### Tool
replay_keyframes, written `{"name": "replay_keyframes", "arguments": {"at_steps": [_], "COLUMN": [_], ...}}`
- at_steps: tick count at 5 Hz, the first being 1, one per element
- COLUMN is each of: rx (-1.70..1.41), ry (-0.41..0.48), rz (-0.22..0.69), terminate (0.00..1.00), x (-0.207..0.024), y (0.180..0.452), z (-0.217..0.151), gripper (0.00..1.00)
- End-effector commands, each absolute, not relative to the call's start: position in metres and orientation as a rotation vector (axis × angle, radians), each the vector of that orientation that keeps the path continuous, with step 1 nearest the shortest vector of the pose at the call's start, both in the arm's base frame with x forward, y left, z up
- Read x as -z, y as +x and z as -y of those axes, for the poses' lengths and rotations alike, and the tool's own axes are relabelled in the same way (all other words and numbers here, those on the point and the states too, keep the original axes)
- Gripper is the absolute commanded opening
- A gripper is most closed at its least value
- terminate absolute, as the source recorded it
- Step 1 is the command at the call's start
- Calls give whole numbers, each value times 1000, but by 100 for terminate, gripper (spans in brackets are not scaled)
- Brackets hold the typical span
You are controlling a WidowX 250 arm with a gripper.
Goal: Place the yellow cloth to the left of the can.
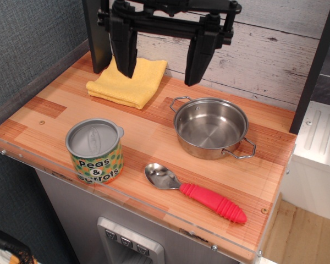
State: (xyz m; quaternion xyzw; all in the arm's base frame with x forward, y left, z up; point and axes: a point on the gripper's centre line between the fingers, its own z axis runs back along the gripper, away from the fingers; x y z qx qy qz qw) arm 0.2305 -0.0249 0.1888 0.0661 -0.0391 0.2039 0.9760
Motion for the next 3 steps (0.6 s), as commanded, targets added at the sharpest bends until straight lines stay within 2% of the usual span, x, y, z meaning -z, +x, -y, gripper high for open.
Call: {"name": "replay_keyframes", "arguments": {"at_steps": [1,3], "rx": [-411,-434], "ry": [133,206], "rz": [79,14], "terminate": [0,0], "x": [-189,-166], "y": [231,281], "z": [25,-23], "gripper": [100,100]}}
